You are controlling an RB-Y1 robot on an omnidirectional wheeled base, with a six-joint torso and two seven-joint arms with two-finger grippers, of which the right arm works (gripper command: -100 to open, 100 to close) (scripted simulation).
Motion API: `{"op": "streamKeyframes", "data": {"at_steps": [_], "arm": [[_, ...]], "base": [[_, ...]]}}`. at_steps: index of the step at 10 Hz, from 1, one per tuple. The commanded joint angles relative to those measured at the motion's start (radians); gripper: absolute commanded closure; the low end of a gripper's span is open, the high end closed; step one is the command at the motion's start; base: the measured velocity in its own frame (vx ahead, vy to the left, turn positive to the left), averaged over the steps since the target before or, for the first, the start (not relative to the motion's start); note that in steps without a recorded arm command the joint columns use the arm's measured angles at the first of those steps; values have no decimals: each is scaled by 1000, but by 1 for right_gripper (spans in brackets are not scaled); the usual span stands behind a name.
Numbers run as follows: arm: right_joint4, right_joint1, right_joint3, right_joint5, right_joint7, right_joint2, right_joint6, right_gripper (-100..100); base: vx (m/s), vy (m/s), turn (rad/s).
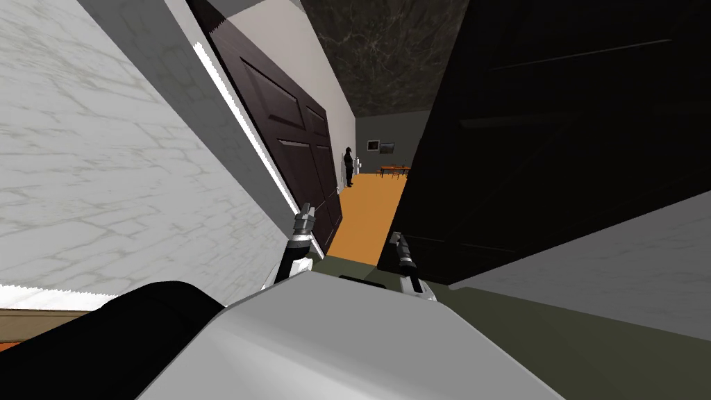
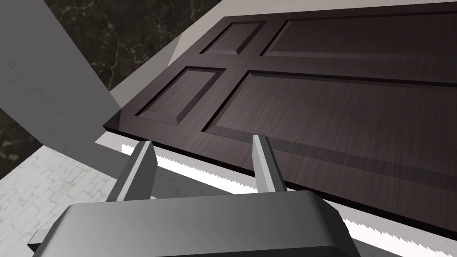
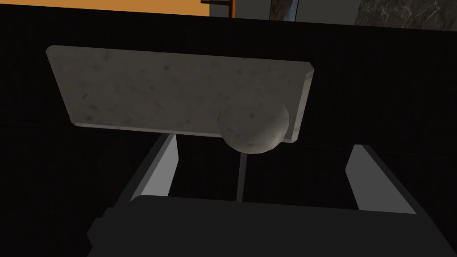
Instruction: Push the door open
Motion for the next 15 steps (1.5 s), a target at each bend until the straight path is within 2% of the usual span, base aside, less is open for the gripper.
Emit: {"op": "streamKeyframes", "data": {"at_steps": [1,2,3,8,9,13,15], "arm": [[-5,2,-1,-2,2,13,3,-100],[0,1,-1,-2,2,7,-1,-100],[0,1,-1,-2,2,7,-1,100],[0,1,-1,-2,2,7,-1,100],[2,2,-11,-7,7,-4,2,100],[2,3,-27,-17,12,-18,3,100],[2,4,-50,-31,20,-32,4,100]], "base": [[209,-11,27],[87,-6,0],[-18,5,-4],[-14,0,2],[93,37,-26],[148,34,-21],[194,36,-43]]}}
